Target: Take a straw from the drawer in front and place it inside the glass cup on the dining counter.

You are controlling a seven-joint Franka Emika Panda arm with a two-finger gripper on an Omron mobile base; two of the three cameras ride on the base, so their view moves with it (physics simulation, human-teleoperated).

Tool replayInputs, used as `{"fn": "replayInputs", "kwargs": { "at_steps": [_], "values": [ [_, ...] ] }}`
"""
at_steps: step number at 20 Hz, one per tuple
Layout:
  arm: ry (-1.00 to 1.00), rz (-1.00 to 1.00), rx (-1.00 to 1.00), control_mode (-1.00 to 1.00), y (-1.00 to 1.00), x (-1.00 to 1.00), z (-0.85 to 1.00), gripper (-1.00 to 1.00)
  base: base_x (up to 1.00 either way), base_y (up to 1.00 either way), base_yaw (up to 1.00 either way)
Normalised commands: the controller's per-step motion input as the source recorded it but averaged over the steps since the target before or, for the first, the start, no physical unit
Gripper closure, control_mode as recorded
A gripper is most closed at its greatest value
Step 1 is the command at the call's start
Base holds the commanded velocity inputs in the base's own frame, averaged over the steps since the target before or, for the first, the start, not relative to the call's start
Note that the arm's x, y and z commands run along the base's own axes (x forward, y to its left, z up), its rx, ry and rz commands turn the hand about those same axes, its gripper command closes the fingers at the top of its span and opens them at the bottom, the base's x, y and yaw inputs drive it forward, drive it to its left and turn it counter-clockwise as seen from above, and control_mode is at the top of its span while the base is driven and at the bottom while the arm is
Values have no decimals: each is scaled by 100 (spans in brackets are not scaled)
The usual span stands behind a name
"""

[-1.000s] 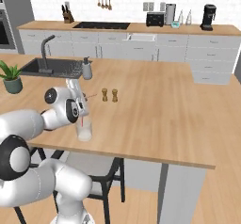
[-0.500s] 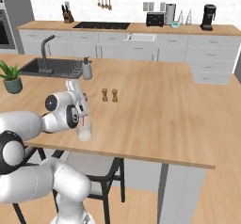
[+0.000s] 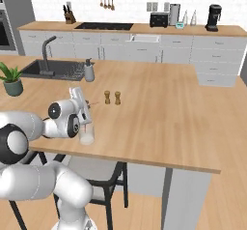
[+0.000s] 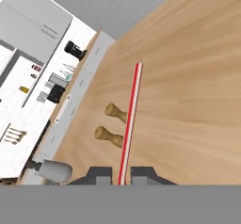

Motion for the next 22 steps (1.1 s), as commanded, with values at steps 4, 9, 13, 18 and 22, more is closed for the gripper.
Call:
{"fn": "replayInputs", "kwargs": {
  "at_steps": [4,9,13,18,22],
  "values": [
    [0,0,4,-100,0,22,-27,100,0,0,0],
    [1,0,3,-100,0,7,-14,-100,0,0,0],
    [1,0,3,-100,-1,-15,0,-100,0,0,0],
    [15,0,6,-100,0,0,1,-100,0,0,0],
    [20,0,12,-100,0,0,34,-100,0,0,0]
  ]
}}
